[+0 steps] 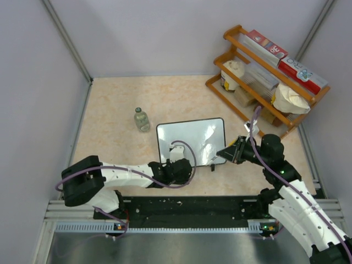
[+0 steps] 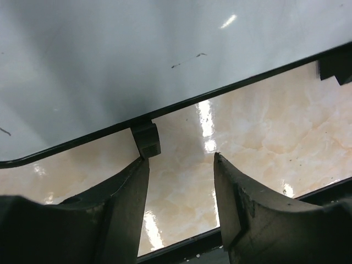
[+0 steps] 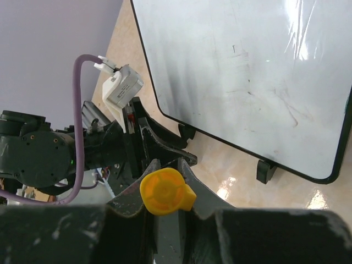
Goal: Write a sentence on the whiteboard
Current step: Move the whiteboard to the center of the board, then hold the whiteboard at the center of the board.
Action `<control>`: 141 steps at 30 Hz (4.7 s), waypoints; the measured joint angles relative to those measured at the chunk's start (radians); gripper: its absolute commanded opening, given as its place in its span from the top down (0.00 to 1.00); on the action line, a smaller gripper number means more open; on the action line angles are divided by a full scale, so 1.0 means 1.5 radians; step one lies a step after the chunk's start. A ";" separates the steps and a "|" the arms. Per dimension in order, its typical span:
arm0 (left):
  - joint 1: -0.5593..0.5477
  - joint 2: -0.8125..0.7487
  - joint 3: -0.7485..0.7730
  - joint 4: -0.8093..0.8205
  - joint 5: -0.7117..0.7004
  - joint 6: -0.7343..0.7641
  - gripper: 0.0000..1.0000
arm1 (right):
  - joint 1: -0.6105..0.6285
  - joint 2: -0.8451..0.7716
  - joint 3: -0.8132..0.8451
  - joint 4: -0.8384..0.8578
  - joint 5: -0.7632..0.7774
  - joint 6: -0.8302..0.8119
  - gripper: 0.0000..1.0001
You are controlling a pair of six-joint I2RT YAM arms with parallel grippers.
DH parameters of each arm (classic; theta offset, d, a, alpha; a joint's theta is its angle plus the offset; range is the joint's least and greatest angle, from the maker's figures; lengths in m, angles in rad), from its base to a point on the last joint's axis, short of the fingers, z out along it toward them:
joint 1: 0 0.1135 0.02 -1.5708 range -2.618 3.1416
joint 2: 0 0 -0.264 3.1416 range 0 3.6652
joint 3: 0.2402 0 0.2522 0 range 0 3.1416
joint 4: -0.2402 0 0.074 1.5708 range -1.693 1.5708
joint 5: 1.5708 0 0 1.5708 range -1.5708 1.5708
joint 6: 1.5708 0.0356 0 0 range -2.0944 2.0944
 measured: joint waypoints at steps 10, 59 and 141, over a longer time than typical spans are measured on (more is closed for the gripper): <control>0.001 0.046 0.022 0.073 0.033 0.041 0.44 | 0.000 -0.016 -0.012 -0.006 0.001 -0.002 1.00; 0.424 -0.420 -0.063 -0.079 0.332 0.291 0.15 | 0.000 -0.024 -0.012 -0.018 0.016 -0.037 1.00; 0.723 -0.268 -0.224 0.567 0.656 0.285 0.02 | 0.056 0.135 0.106 0.091 0.010 -0.116 1.00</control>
